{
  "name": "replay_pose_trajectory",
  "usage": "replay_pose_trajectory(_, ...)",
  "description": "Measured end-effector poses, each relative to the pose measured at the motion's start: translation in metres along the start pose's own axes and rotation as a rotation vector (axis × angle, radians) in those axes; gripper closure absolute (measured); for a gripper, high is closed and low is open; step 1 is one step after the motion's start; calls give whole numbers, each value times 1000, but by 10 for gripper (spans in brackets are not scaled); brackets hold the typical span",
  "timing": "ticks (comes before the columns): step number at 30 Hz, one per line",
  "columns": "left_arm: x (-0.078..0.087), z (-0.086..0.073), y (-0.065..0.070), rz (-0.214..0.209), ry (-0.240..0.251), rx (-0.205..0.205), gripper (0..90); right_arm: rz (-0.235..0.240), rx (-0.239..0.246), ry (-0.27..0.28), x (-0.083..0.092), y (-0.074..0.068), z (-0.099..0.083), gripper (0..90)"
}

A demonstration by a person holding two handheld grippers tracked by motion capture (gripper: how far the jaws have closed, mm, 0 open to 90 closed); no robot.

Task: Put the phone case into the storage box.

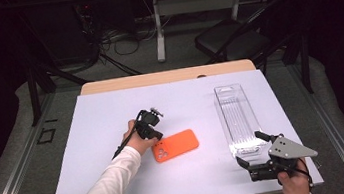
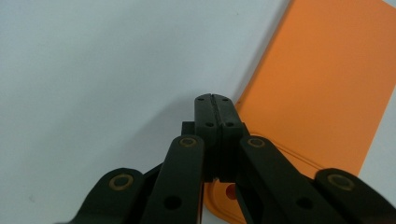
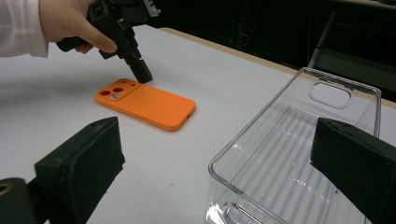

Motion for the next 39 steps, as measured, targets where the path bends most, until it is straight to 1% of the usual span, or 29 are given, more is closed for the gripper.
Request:
replay_pose_trajectory(10,2,-6,1,-5,-17,-3,900,-1,0,-1,0,0,0,21)
replay_pose_trajectory(19,1,-6,0,-6,-26,-5,900,-1,2,-2,0,0,0,21)
replay_pose_trajectory(24,2,-5,0,-13,-16,1,900,0,-2,-3,0,0,0,21)
replay_pose_trajectory(26,5,-5,-1,-17,7,17,896,0,0,-3,0,0,0,21)
replay_pose_trajectory(27,6,-5,-1,-19,9,23,860,0,2,-3,0,0,0,21)
replay_pose_trajectory(29,8,-5,-2,-16,16,23,830,1,-1,-4,-1,0,0,21)
replay_pose_trajectory(31,10,-5,-4,-10,26,32,777,1,0,-5,-1,0,0,21)
replay_pose_trajectory(33,12,-6,-6,-5,40,40,709,0,2,-7,0,0,0,21)
replay_pose_trajectory(34,13,-6,-6,-7,54,51,682,2,2,-6,0,0,0,21)
replay_pose_trajectory(35,15,-6,-7,-19,62,60,643,2,2,-7,-1,0,0,21)
replay_pose_trajectory(36,16,-6,-7,-33,63,60,613,2,2,-7,-1,0,0,21)
replay_pose_trajectory(39,19,-6,-5,-47,81,57,535,3,2,-7,-1,0,0,21)
Point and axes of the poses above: each handheld gripper's, and its own axes: x roughly backward along the jaws, z roughly out of its top, y roughly to its right, the point moved 1 cm from there along -x, roughly forward along the jaws, and after that the axes turned 7 degrees about x, right-handed, at the moved point
